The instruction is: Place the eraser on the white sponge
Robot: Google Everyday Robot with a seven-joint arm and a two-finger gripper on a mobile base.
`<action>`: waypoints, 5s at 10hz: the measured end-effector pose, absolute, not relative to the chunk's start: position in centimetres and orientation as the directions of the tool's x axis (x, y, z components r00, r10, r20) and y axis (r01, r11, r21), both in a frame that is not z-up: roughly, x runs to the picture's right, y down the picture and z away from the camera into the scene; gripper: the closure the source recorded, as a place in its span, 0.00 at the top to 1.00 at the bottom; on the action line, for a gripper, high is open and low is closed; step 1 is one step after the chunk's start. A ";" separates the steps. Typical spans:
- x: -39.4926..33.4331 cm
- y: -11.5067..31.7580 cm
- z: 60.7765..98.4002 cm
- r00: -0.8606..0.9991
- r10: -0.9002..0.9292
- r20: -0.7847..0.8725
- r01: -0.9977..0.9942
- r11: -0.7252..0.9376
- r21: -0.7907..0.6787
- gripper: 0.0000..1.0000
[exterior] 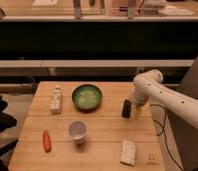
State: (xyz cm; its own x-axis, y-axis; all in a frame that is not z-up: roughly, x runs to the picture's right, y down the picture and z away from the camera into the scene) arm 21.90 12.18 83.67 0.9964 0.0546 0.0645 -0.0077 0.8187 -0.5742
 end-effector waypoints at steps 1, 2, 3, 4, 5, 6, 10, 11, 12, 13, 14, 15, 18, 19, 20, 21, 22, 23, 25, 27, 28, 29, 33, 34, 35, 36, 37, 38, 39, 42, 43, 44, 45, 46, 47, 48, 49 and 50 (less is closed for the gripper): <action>21.9 12.2 83.9 0.996 0.046 0.071 0.003 0.817 -0.577 0.80; 21.7 12.2 84.1 0.996 0.036 0.081 0.018 0.815 -0.579 0.80; 21.6 12.3 84.3 0.996 0.028 0.087 0.028 0.813 -0.581 0.80; 21.6 12.3 84.5 0.995 0.018 0.094 0.041 0.811 -0.583 0.80; 21.6 12.4 84.8 0.995 0.004 0.103 0.057 0.809 -0.585 0.80; 21.4 12.5 85.1 0.993 -0.015 0.114 0.080 0.805 -0.587 0.80; 21.0 12.8 86.0 0.987 -0.064 0.150 0.142 0.793 -0.592 0.80; 20.8 12.7 86.2 0.984 -0.077 0.160 0.158 0.791 -0.591 0.80; 20.7 12.7 86.6 0.981 -0.092 0.171 0.177 0.787 -0.591 0.80; 20.3 12.6 86.8 0.979 -0.102 0.177 0.188 0.785 -0.590 0.80; 20.2 12.7 86.9 0.978 -0.108 0.178 0.194 0.783 -0.591 0.80; 20.1 12.9 87.1 0.977 -0.113 0.181 0.200 0.780 -0.592 0.80; 19.9 13.0 87.6 0.973 -0.127 0.192 0.218 0.779 -0.588 0.80; 20.0 13.1 87.8 0.973 -0.128 0.194 0.220 0.778 -0.589 0.80; 20.0 13.2 88.0 0.973 -0.128 0.194 0.220 0.778 -0.589 0.80; 20.0 13.2 88.2 0.972 -0.130 0.193 0.221 0.778 -0.589 0.80; 20.0 13.3 88.3 0.972 -0.131 0.194 0.222 0.777 -0.589 0.80; 20.1 13.3 88.4 0.972 -0.131 0.195 0.223 0.777 -0.589 0.80; 20.2 13.4 88.8 0.972 -0.132 0.195 0.223 0.778 -0.588 0.80; 20.1 13.6 89.1 0.972 -0.134 0.195 0.225 0.778 -0.586 0.80; 20.1 13.6 89.2 0.971 -0.135 0.195 0.226 0.779 -0.585 0.80; 20.1 13.7 89.3 0.971 -0.135 0.195 0.226 0.780 -0.584 0.80; 20.2 13.9 89.7 0.971 -0.137 0.195 0.227 0.783 -0.580 0.80; 20.3 13.9 89.8 0.971 -0.138 0.195 0.227 0.783 -0.580 0.80; 20.3 14.0 89.9 0.971 -0.138 0.195 0.228 0.783 -0.579 0.80; 20.3 14.1 89.9 0.971 -0.139 0.196 0.229 0.783 -0.579 0.80; 20.3 14.1 90.0 0.971 -0.140 0.196 0.229 0.784 -0.577 0.80; 20.3 14.0 89.9 0.970 -0.141 0.196 0.230 0.785 -0.575 0.80; 20.2 13.9 89.9 0.970 -0.142 0.195 0.230 0.787 -0.573 0.80; 20.3 14.0 90.1 0.970 -0.145 0.197 0.234 0.787 -0.571 0.80; 20.3 14.0 90.1 0.969 -0.146 0.197 0.235 0.787 -0.570 0.80; 20.3 14.1 90.1 0.969 -0.147 0.198 0.235 0.788 -0.569 0.80; 20.3 14.1 90.2 0.969 -0.148 0.197 0.236 0.788 -0.568 0.80; 20.3 14.1 90.2 0.969 -0.149 0.198 0.237 0.789 -0.567 0.77; 20.3 14.0 90.2 0.969 -0.150 0.198 0.238 0.789 -0.566 0.77; 20.3 14.0 90.2 0.968 -0.152 0.199 0.240 0.790 -0.564 0.77; 20.3 14.0 90.3 0.968 -0.153 0.199 0.241 0.791 -0.563 0.73; 20.3 14.1 90.3 0.968 -0.154 0.200 0.242 0.790 -0.563 0.68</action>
